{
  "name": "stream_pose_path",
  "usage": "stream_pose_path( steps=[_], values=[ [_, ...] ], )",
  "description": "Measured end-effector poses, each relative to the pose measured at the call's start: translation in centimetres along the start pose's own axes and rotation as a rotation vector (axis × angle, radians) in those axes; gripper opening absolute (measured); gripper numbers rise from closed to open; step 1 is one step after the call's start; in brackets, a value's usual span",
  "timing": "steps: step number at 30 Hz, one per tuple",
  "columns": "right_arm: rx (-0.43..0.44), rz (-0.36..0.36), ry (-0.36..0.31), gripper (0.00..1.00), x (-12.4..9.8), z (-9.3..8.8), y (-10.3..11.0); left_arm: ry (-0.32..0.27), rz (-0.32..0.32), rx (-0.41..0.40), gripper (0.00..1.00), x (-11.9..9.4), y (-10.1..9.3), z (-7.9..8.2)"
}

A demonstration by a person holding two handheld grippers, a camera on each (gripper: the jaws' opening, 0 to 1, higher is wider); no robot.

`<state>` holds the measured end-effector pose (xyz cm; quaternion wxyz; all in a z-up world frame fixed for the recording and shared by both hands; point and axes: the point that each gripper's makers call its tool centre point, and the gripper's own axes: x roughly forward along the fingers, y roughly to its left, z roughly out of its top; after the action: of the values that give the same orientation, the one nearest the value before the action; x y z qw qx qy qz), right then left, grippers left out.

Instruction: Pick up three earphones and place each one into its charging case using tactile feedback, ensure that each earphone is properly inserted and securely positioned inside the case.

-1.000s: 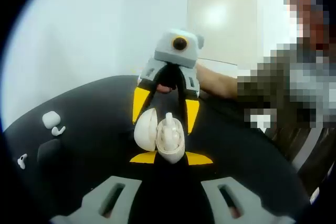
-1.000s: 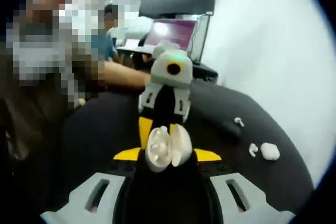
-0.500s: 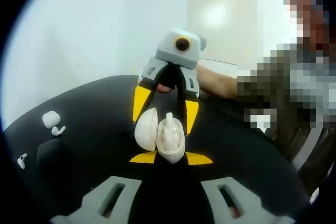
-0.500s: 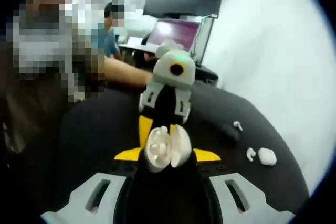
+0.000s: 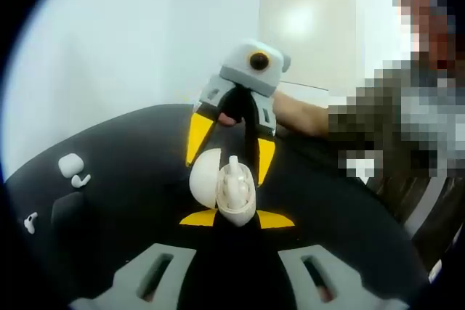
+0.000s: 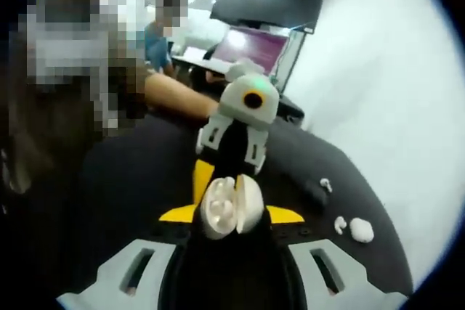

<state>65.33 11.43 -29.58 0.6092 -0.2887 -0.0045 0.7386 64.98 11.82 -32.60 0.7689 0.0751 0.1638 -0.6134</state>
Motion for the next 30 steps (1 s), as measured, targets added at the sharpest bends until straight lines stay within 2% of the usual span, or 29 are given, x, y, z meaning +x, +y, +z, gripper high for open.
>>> stream_pose_path(
  steps=[5,14,19,24,26,30],
  values=[
    [-0.029,0.000,-0.020,0.31,-0.2,0.6,0.3,0.000,0.000,-0.001,0.16,0.0,0.0,0.0],
    [-0.003,0.010,-0.046,0.28,-0.4,0.8,0.4,-0.001,0.000,0.000,0.16,0.0,0.1,0.0],
    [-0.023,0.051,0.003,0.25,0.2,-0.1,1.2,-0.003,-0.001,0.004,0.15,0.1,0.0,0.1],
    [-0.015,0.045,-0.015,0.25,-0.1,0.2,0.8,-0.003,-0.001,0.004,0.15,0.0,0.0,0.1],
    [0.028,0.030,-0.039,0.25,-0.4,0.6,0.5,-0.003,-0.001,0.004,0.15,-0.1,0.0,0.1],
    [0.268,0.065,-0.099,0.31,-0.7,0.8,0.7,-0.003,-0.001,0.005,0.15,-0.2,0.0,0.1]
  ],
)
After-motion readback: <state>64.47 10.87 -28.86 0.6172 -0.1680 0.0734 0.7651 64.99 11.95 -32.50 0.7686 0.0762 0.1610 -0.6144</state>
